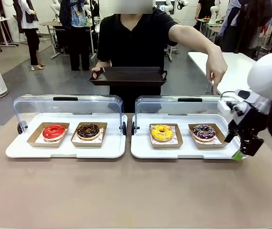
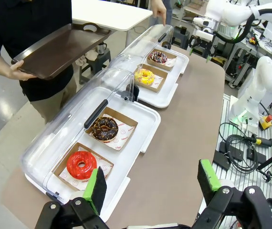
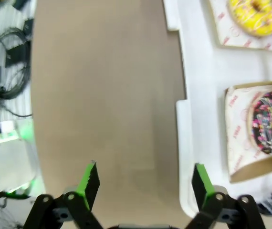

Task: Provide the desired donut to the person.
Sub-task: Pick up and lift the Paper togo box containing the Donut pointed at by the person.

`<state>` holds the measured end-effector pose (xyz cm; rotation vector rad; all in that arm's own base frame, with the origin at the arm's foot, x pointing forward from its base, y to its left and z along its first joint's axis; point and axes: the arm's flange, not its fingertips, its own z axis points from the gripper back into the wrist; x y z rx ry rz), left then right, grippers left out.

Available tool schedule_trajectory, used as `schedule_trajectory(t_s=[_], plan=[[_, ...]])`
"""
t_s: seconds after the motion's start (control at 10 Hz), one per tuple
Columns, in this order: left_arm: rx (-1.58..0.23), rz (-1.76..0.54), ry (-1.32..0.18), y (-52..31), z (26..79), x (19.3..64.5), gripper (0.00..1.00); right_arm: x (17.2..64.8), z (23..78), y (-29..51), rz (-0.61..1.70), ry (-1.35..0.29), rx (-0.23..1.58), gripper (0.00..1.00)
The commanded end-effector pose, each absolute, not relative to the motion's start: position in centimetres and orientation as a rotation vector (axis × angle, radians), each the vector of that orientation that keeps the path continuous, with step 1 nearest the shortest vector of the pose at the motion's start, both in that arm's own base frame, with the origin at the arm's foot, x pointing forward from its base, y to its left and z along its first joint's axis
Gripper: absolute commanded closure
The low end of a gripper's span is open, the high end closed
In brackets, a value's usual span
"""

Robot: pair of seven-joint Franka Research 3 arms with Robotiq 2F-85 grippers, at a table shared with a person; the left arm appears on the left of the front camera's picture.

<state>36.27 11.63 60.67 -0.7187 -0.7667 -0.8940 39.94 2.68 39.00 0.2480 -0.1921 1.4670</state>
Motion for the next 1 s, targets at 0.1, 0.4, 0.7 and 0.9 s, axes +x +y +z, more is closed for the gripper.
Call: schedule_trajectory(t_s=[0.1, 0.4, 0.7, 0.9], plan=[[-0.728, -0.891, -0.77, 11.8, 60.8, 36.2, 0.0, 43.2, 37.4, 4.4, 1.427, -0.089, 0.134, 0.0], [-0.728, -0.891, -0.77, 11.8, 60.8, 36.2, 0.0, 45.1, 36.7, 4.2, 1.443, -0.06, 0.096, 0.0], [-0.728, -0.891, -0.77, 11.8, 60.8, 36.2, 0.0, 44.3, 36.7, 4.2, 1.451, -0.083, 0.123, 0.0], [-0.728, -0.891, -0.77, 11.8, 60.8, 36.2, 0.0, 44.3, 36.7, 4.2, 1.451, -0.083, 0.123, 0.0]])
